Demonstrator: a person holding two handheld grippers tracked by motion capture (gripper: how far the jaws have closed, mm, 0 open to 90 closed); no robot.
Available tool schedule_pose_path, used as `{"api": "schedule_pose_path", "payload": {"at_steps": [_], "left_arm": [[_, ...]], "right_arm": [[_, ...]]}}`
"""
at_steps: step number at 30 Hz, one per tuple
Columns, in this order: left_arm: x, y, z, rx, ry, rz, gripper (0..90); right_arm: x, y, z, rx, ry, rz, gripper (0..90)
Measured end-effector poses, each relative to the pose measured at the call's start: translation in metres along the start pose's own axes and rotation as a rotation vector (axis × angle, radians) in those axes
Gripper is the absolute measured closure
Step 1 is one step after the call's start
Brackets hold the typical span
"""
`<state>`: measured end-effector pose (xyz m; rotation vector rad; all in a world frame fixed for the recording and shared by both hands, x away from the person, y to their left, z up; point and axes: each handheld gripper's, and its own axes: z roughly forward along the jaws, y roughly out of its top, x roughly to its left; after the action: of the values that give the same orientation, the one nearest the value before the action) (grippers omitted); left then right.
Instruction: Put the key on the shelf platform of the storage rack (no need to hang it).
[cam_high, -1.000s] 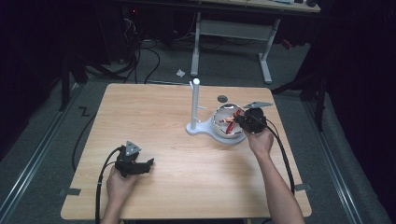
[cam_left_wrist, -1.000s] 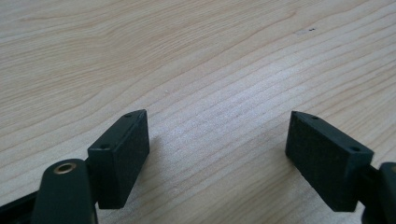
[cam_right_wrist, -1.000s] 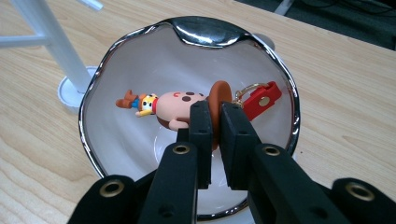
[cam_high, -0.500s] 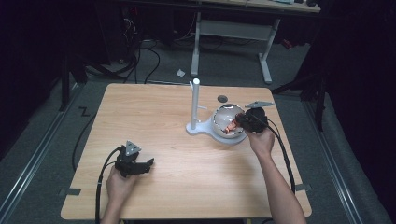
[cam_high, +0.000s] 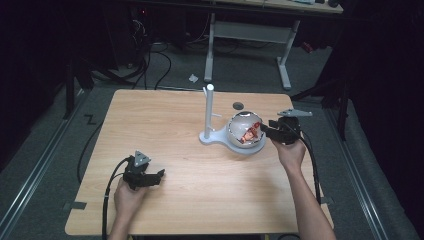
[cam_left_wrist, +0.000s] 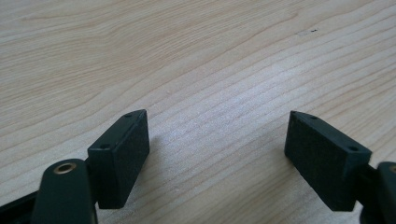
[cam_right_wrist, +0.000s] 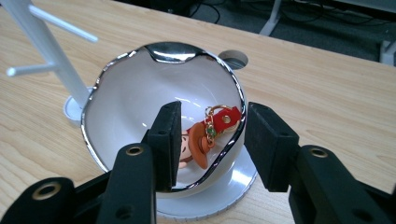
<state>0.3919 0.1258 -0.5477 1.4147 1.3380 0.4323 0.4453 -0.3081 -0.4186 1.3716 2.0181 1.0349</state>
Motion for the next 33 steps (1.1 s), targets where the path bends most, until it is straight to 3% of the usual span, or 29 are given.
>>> {"api": "schedule_pose_path", "payload": {"at_steps": [20,33], "left_arm": [[0.0,0.0,0.0,-0.001,0.0,-0.001,22.4],[0.0,0.0,0.0,0.0,0.0,0.0,22.4]], "right_arm": [[-0.005,-0.002,-0.052,-0.076,0.008,0.015,52.7],[-0.01,-0.021,-0.076,-0.119,0.021,0.051,50.4]]}}
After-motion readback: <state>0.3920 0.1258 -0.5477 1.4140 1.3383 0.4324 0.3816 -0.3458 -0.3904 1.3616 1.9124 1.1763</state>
